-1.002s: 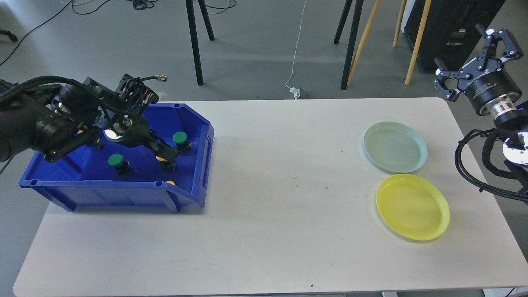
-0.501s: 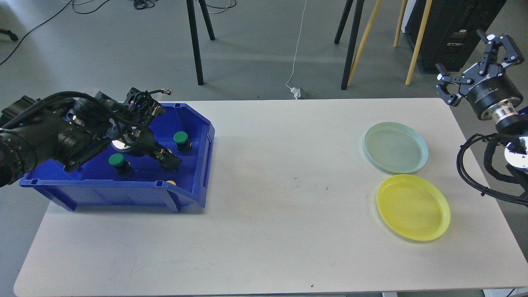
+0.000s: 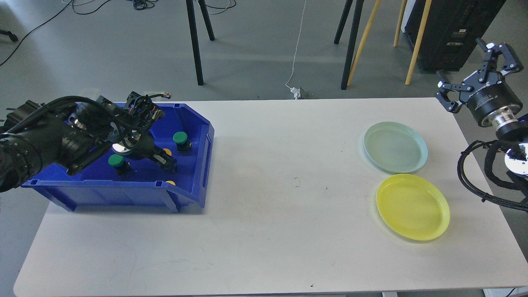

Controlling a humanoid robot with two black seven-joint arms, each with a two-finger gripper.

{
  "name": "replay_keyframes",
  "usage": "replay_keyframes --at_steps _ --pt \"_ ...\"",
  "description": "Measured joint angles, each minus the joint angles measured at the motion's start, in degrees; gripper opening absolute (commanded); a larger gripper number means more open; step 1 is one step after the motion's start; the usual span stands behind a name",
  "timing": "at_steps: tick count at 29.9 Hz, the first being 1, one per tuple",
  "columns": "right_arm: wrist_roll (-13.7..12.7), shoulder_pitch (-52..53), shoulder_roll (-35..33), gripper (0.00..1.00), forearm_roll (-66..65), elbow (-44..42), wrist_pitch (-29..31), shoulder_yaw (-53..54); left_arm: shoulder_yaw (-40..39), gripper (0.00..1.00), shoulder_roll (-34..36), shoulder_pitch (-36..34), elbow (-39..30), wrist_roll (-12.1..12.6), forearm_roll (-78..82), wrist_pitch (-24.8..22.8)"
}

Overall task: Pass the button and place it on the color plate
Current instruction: 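Lift the button out of the bin and raise it toward the right gripper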

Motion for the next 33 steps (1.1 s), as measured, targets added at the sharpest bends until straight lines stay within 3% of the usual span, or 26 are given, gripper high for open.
replay_keyframes --at_steps 7,11,17,21,23,27,30,33 --pt "0.1 -0.9 0.0 1.00 0.0 0.0 0.0 0.0 -0.3 0.07 1.0 -0.2 -0.6 0.0 0.0 0.1" --pt "0.1 -1.1 -0.4 1.00 0.0 0.1 0.0 0.3 -3.0 0.07 7.4 -2.4 -4.5 0.0 -1.1 0.0" --pt "0.0 -1.1 -1.6 1.00 0.0 0.7 0.0 0.7 -17.6 0.08 22.5 -7.5 -22.2 0.0 -4.4 0.0" --pt "0.1 -1.1 -4.5 1.00 -0.7 4.6 0.0 0.3 -31.2 0.08 25.2 -4.8 -29.5 0.0 -16.2 0.0" --pt "0.2 -2.0 -7.7 1.00 -1.7 9.9 0.0 -0.2 -35.9 0.08 22.3 -2.8 -29.3 0.0 -22.6 0.0" --pt "0.3 -5.0 -14.1 0.99 -6.1 24.4 0.0 -0.9 -43.0 0.08 8.0 -1.3 -23.1 0.0 -28.4 0.0" --pt "0.3 -6.7 -16.4 0.99 -7.6 33.9 -1.0 -0.5 -48.1 0.08 -2.6 0.0 -16.8 0.0 -30.2 0.0" --pt "0.3 -7.2 -16.2 0.99 -8.4 38.2 -1.9 -0.3 -51.1 0.08 -11.0 2.1 -11.8 0.0 -32.2 0.0"
